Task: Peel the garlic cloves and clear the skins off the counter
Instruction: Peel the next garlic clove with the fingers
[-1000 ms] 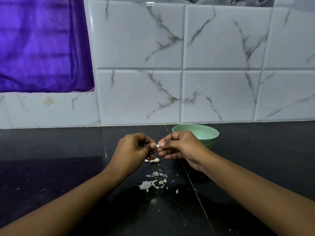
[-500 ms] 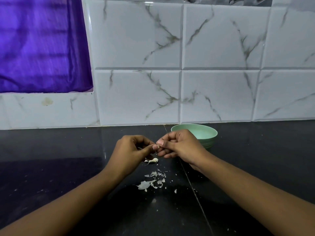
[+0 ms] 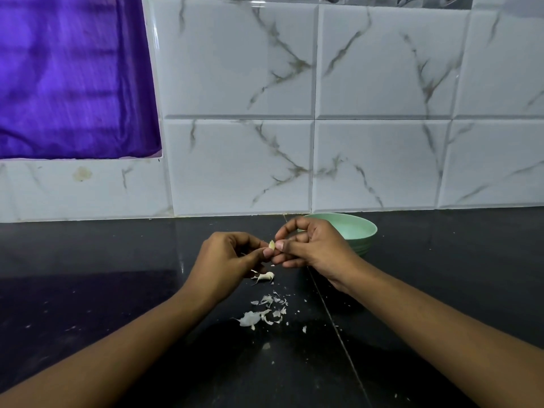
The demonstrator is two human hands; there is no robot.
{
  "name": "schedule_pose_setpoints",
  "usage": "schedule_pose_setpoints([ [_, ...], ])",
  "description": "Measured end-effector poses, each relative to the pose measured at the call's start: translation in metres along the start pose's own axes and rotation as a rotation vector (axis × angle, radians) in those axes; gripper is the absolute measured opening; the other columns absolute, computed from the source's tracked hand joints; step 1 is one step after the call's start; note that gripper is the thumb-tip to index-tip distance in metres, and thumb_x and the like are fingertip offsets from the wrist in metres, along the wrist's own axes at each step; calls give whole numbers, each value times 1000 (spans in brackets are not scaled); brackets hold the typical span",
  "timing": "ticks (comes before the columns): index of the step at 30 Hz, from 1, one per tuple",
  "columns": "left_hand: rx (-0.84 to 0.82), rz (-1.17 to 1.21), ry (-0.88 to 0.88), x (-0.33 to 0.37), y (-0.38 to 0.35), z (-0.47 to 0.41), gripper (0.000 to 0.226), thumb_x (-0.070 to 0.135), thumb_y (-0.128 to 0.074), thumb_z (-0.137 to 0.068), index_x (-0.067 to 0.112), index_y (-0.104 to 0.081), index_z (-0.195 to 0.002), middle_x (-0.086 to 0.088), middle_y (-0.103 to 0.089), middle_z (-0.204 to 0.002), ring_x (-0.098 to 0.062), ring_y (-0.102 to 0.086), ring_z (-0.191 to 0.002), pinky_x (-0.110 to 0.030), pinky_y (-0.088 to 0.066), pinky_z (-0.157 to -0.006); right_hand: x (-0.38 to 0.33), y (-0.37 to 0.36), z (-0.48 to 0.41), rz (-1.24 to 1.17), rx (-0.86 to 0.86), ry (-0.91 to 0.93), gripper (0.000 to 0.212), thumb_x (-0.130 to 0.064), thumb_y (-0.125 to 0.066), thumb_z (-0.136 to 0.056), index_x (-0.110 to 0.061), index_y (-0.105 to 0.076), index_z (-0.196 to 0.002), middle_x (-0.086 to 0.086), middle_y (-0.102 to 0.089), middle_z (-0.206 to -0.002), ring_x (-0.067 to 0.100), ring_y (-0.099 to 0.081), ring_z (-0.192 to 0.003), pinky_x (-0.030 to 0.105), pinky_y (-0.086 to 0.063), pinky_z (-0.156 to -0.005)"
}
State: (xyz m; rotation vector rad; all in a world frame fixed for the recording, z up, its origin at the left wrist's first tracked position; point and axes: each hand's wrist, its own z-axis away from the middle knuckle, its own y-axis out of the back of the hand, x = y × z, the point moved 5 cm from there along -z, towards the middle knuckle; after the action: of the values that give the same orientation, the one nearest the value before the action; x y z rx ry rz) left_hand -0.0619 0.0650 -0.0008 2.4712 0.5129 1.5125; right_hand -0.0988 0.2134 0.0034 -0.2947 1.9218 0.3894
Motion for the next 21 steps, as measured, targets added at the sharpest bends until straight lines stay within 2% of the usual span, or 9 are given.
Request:
schedule_pose_setpoints([
  [4,-29,185,95,-3,-2,0,9,8,-65,-86,10,-70,-80,-5,-72,-71,-14,-69,-58,-22,-54,-53,-6,-2,0,170,-87,86,17,-4,-65,-86,-18,-61,-93,6,-69,-78,16,-69,-77,30,-58,-66],
  [8,-69,273,141,-6,-5,-1,10,9,-61,-89,11,-67,-81,1,-66,-67,-13,-64,-52,-24,-54,-51,-12,0,0,305,-121,158,24,-2,-66,-85,-23,-61,-96,1,-61,-86,8,-63,-74,31,-57,-62],
  [12,-114,299,126,-3,-9,0,12,11,-58,-91,11,-67,-82,5,-64,-66,-12,-60,-49,-24,-52,-49,-14,3,1,280,-98,187,23,-2,-68,-83,-23,-62,-91,-5,-65,-80,6,-64,-71,28,-57,-63],
  [21,-154,315,98,-2,-12,1,13,11,-56,-91,3,-66,-93,4,-62,-68,-13,-58,-48,-24,-50,-46,-18,6,1,215,-55,232,19,-1,-74,-76,-16,-63,-80,-4,-67,-70,9,-66,-65,24,-54,-60],
])
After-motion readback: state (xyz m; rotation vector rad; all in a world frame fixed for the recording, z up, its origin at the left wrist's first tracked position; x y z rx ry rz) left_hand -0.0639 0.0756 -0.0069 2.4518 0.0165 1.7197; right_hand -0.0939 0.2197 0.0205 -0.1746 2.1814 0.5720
